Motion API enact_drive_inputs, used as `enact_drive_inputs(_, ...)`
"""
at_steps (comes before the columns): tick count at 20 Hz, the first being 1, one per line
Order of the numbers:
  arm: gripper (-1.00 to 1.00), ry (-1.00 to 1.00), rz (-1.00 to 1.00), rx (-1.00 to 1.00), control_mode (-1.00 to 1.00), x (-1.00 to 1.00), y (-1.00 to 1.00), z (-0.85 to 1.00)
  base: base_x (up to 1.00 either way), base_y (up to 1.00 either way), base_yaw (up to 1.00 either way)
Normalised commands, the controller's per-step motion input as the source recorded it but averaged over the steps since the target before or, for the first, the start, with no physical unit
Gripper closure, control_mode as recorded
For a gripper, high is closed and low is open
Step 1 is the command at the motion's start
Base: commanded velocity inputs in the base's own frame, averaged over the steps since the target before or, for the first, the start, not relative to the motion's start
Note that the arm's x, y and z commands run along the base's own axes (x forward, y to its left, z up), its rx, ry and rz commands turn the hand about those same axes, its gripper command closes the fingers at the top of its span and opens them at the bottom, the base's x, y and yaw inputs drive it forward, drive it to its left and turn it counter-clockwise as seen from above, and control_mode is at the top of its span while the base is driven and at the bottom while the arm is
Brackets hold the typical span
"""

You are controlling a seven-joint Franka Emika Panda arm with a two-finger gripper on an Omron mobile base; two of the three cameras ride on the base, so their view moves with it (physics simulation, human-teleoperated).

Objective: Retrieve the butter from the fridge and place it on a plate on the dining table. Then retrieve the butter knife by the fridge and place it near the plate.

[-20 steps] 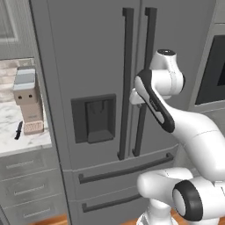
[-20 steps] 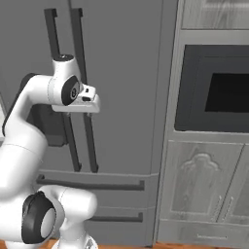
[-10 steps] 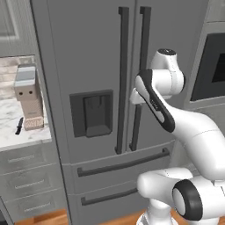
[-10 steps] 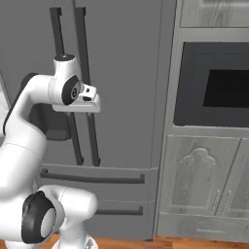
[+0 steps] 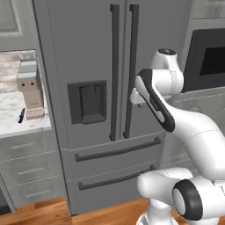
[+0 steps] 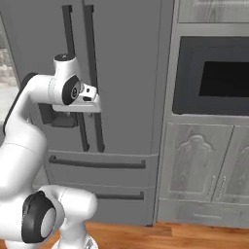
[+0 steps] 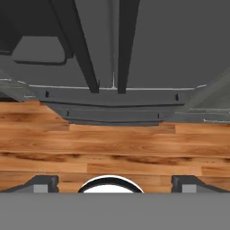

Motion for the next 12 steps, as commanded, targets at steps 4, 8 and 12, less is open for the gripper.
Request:
enact_drive_inputs(4, -1.00, 0.00, 0.00, 0.00, 1.00, 0.00, 0.00, 0.00, -0.39, 0.00, 0.03)
enact_drive_inputs(8, -1.00, 0.00, 0.00, 0.00, 1.00, 0.00, 0.00, 0.00, -0.25, 0.00, 0.08)
enact_drive_inputs(12, -1.00, -0.01, 0.03, 0.00, -1.00, 0.00, -0.02, -0.04, -0.01, 0.00, 0.04)
